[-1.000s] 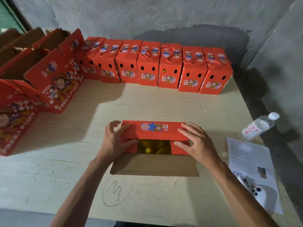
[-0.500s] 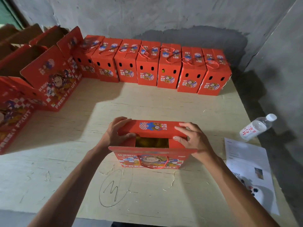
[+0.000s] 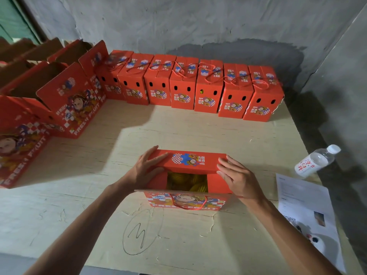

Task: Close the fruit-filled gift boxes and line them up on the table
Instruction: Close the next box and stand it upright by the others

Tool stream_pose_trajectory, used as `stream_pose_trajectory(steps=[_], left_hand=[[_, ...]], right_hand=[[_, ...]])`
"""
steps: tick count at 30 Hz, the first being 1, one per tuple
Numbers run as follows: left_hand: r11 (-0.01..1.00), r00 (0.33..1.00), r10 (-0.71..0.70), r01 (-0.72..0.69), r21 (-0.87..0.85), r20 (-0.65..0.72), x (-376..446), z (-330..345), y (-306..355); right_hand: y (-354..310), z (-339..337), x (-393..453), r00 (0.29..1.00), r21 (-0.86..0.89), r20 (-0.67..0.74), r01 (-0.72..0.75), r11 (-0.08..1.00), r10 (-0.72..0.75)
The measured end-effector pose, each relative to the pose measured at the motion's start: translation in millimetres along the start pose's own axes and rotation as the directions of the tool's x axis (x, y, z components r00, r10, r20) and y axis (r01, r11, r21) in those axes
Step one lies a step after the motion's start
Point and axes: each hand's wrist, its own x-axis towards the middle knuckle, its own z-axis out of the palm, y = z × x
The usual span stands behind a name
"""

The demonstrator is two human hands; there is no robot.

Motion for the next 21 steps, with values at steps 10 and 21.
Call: stream_pose_trajectory(steps=[10,21], left_hand=[[0.895,0.963,-0.165,0.055,-0.444,-0.214,-8,8,0],[0.900,0.984,-0.060,-0.019,-0.435,-0.166,-10,4,6]], right_hand=[[-12,4,3,0.959,0.206,-0.036,-0.269,0.941,0.282],[0,6,6,0.877,0.532,0.306,-0.481,0.697,0.371]])
